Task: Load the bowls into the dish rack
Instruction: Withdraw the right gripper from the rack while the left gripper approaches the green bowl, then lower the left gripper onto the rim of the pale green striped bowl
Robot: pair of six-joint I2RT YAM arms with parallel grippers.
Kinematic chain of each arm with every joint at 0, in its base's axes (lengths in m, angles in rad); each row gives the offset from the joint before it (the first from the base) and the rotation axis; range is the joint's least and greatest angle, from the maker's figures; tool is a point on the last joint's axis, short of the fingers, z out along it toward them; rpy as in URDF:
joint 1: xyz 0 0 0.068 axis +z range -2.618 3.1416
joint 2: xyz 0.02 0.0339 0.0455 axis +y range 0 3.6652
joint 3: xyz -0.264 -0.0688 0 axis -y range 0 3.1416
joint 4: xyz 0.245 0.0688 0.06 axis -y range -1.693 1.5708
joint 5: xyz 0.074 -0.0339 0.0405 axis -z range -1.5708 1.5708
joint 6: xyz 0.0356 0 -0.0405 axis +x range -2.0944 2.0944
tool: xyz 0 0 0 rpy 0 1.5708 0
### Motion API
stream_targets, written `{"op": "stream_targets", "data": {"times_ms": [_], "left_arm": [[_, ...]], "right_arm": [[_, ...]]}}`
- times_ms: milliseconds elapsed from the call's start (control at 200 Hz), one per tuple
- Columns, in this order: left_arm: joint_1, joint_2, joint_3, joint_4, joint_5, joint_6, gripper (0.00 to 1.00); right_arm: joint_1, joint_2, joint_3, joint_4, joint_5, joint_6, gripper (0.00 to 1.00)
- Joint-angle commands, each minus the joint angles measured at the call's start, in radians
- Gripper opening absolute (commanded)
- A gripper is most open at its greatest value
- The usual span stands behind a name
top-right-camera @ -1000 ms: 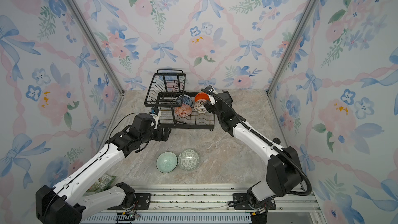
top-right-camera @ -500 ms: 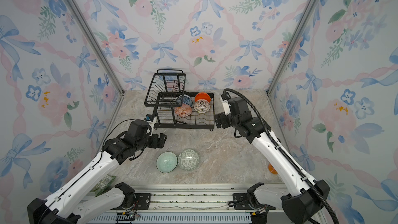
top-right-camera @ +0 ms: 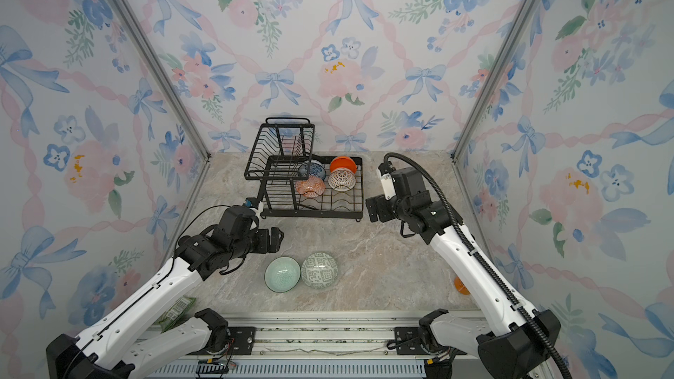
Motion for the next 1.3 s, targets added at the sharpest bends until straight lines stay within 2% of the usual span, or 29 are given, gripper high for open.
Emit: {"op": "stream_targets", "data": {"times_ms": [0,265,550,975,1295], "left_arm": [[-0.015,-0.028,-0.054,-0.03,-0.027,-0.116,0.98],[-0.024,-0.037,-0.161,-0.03,0.026,-0.209,0.98],[-0.07,0.029,-0.171,-0.028,0.023,-0.243,0.97],[-0.076,0.041,-0.214,-0.024,0.024,-0.262,0.79],[-0.095,0.065,-0.222,-0.017,0.032,-0.261,0.7]], "right_arm": [[-0.016,0.017,-0.013,0.011,-0.027,0.008,0.97],[-0.026,0.004,-0.062,0.029,-0.026,0.013,0.97],[-0.044,-0.022,-0.067,0.035,-0.033,0.009,0.97],[-0.06,0.005,-0.066,0.042,-0.058,0.013,0.97],[-0.062,0.011,-0.062,0.03,-0.049,0.011,0.97]]}}
